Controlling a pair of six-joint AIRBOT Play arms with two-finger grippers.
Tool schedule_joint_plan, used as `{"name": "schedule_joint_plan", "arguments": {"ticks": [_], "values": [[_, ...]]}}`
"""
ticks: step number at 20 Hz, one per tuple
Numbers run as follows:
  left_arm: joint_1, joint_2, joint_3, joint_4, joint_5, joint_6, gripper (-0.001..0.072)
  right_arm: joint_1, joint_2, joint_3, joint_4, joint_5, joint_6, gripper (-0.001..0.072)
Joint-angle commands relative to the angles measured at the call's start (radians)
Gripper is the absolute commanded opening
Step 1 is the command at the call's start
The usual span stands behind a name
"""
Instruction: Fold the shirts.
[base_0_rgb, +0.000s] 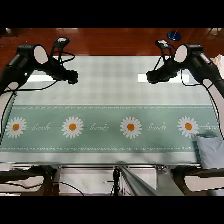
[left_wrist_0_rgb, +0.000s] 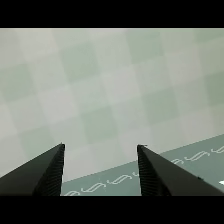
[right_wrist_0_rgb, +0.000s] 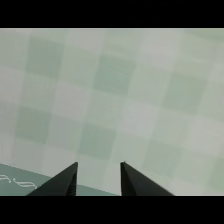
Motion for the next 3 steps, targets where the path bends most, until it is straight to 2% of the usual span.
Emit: {"name": "schedule_joint_plan", "arguments": {"ticks": [1, 3], "values": [[-0.001, -0.001, 0.001, 0.000, 0.000, 0.000, 0.0533, 0.000, 0.000, 0.001, 0.000, 0.000, 0.000, 0.0356], [-0.001, -0.001, 0.001, 0.000, 0.000, 0.000, 0.0533, 0.000, 0.000, 0.001, 0.000, 0.000, 0.000, 0.0356]]}}
